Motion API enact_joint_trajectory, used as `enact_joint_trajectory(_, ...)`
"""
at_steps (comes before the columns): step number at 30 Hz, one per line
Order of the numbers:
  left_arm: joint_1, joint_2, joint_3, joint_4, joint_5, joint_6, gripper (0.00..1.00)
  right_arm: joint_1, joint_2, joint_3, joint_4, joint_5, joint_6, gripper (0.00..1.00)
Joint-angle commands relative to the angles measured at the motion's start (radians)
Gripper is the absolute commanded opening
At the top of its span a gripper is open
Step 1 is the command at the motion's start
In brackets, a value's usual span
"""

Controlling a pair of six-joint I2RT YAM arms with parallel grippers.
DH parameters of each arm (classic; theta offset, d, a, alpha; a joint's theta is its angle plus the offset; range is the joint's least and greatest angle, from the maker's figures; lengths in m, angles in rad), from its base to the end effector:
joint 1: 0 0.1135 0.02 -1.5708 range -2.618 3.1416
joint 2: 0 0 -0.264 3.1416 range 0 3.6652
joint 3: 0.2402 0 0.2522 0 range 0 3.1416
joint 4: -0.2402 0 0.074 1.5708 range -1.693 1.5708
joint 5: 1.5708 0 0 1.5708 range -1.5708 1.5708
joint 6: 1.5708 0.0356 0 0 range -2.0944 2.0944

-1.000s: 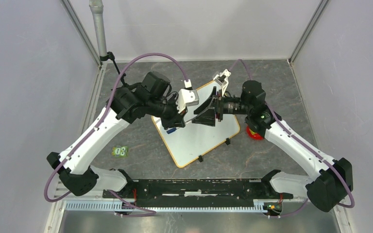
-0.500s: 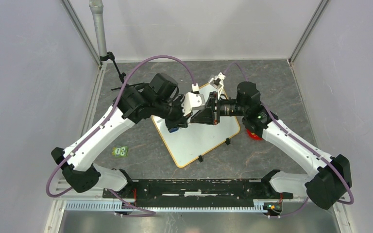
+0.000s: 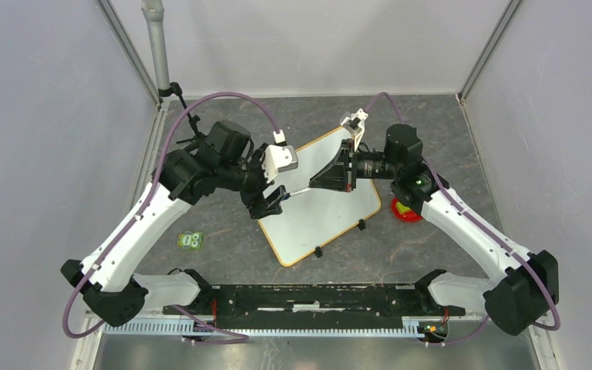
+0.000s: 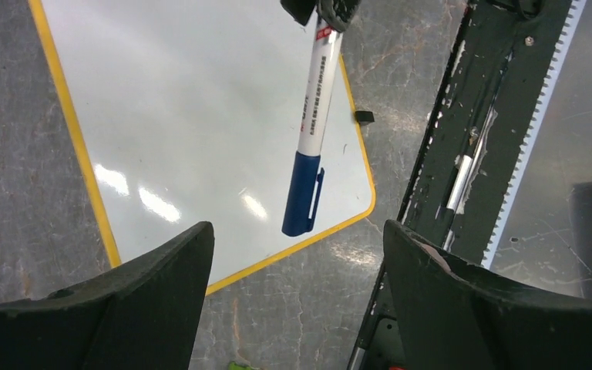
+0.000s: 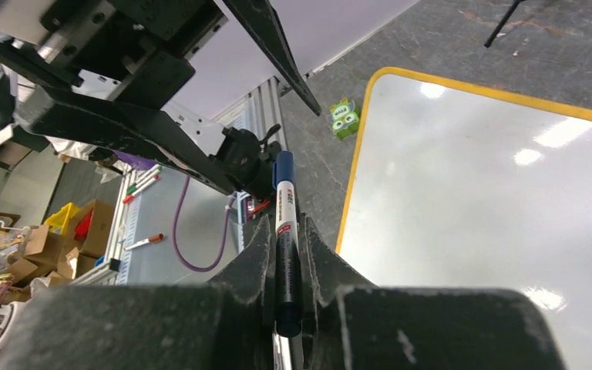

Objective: Write a sentence on the whiteboard
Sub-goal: Pass from the left arm to the right, then pass from the right arm to the left

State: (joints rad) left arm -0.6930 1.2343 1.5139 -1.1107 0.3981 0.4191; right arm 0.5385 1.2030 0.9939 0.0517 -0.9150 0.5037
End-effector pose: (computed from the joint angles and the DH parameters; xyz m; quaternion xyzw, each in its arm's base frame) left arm 0.1633 -0.1535 0.4091 0.5431 0.7385 -0.2310 0.3258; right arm 0.2188 0.1636 0.3527 -0.2986 0.6772 0.5813 0.3380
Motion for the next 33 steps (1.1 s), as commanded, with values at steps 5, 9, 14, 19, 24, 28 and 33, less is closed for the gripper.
enact_joint_trajectory(5,-0.001,-0.037,-0.061,0.064,0.039,0.006,0.76,0.001,-0.033,-0.043,0.205,-0.059,0.198,0.00)
enact_joint_trajectory(9,-0.003,-0.028,-0.059,0.072,0.049,0.004,0.57,0.002,-0.042,-0.092,0.283,-0.074,0.269,0.00)
enact_joint_trajectory(14,-0.002,-0.038,-0.056,0.070,0.079,0.012,0.19,0.001,-0.047,-0.090,0.246,-0.077,0.224,0.00)
enact_joint_trajectory(19,-0.002,-0.030,-0.053,0.037,0.116,0.050,0.02,0.003,-0.045,-0.083,0.226,-0.121,0.135,0.37)
enact_joint_trajectory(24,-0.002,0.000,-0.013,-0.030,0.167,0.109,0.02,0.004,-0.019,0.018,-0.057,-0.197,-0.247,0.58)
enact_joint_trajectory(28,-0.002,0.031,0.005,-0.059,0.193,0.115,0.02,0.004,0.021,0.121,-0.309,-0.229,-0.469,0.59)
enact_joint_trajectory(33,-0.002,0.053,0.018,-0.059,0.202,0.082,0.02,0.006,0.026,0.120,-0.303,-0.238,-0.423,0.64)
